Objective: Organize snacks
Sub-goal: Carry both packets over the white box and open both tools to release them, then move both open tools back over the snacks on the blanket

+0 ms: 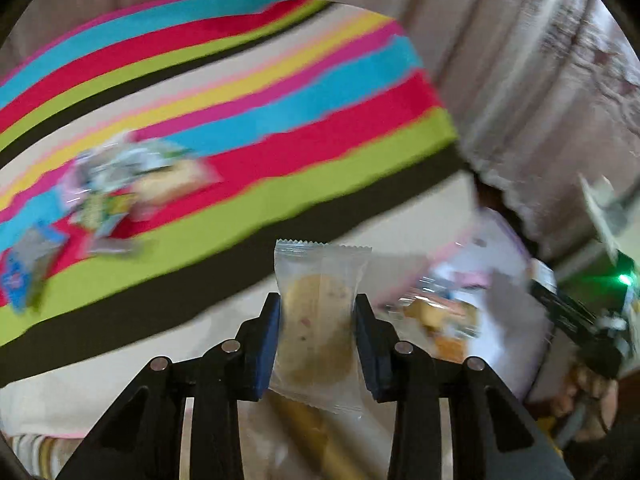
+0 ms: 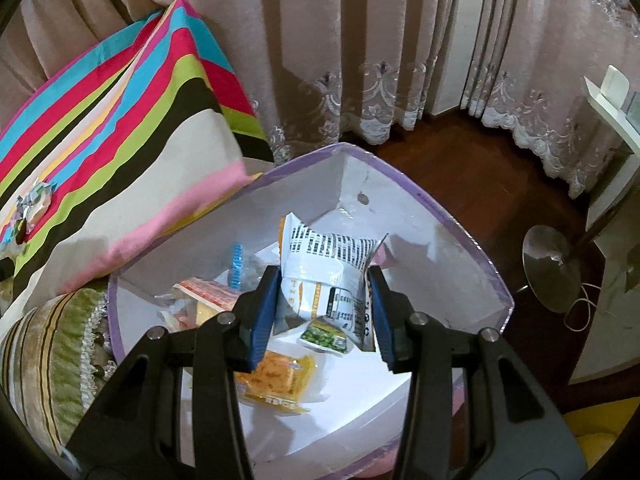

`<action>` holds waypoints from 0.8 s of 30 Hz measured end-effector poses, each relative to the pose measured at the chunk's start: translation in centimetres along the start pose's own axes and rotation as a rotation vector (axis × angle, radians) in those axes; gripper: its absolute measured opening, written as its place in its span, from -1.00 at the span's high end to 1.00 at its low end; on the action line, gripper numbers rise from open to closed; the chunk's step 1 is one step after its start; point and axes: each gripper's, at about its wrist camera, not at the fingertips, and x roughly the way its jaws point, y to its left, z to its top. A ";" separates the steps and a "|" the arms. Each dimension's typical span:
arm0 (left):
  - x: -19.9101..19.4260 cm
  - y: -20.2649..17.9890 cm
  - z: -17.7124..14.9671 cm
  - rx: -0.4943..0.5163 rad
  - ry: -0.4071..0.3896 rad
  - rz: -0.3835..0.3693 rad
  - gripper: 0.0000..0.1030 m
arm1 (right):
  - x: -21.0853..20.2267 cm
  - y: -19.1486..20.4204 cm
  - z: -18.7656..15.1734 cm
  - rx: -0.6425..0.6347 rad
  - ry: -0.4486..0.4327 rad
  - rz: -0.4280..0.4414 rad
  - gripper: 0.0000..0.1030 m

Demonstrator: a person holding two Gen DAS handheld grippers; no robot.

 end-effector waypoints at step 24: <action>0.9 -10.8 -2.5 0.194 0.089 -0.229 -0.24 | -1.2 -3.0 0.7 0.070 -0.040 -0.060 -0.50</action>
